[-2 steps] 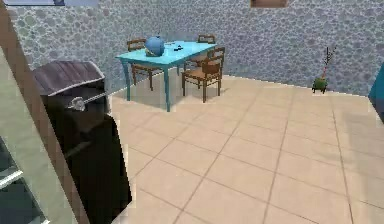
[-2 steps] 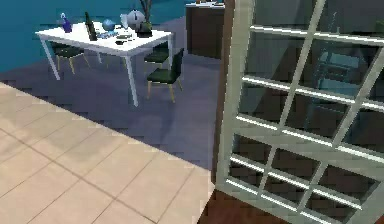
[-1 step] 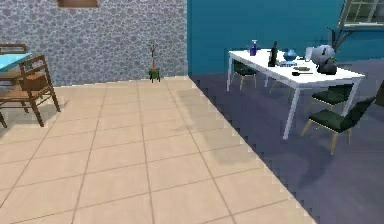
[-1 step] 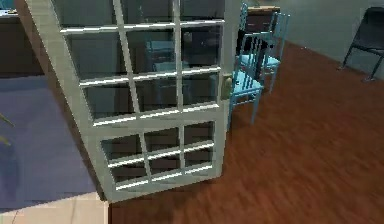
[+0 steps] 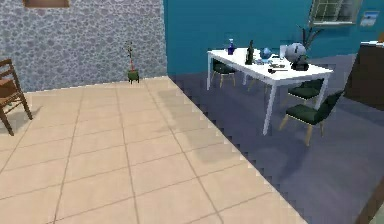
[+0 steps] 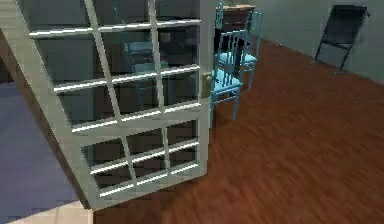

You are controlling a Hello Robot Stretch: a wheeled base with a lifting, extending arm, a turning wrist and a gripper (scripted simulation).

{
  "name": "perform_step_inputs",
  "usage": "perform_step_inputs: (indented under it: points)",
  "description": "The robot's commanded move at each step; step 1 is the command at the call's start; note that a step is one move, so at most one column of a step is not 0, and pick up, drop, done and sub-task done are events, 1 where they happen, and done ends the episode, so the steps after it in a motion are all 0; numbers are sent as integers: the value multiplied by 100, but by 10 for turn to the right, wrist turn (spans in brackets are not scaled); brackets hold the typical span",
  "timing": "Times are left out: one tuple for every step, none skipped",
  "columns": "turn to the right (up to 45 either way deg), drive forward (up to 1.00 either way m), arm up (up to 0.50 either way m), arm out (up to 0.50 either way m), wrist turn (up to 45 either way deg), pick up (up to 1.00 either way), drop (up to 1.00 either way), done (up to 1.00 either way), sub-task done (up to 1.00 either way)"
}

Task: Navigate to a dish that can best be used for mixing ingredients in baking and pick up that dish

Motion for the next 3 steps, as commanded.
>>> perform_step_inputs:
  points:
    - [0, 100, 0, 0, 0, 0, 0, 0, 0]
    - [0, 100, 0, 0, 0, 0, 0, 0, 0]
    - [30, 0, 0, 0, 0, 0, 0, 0, 0]
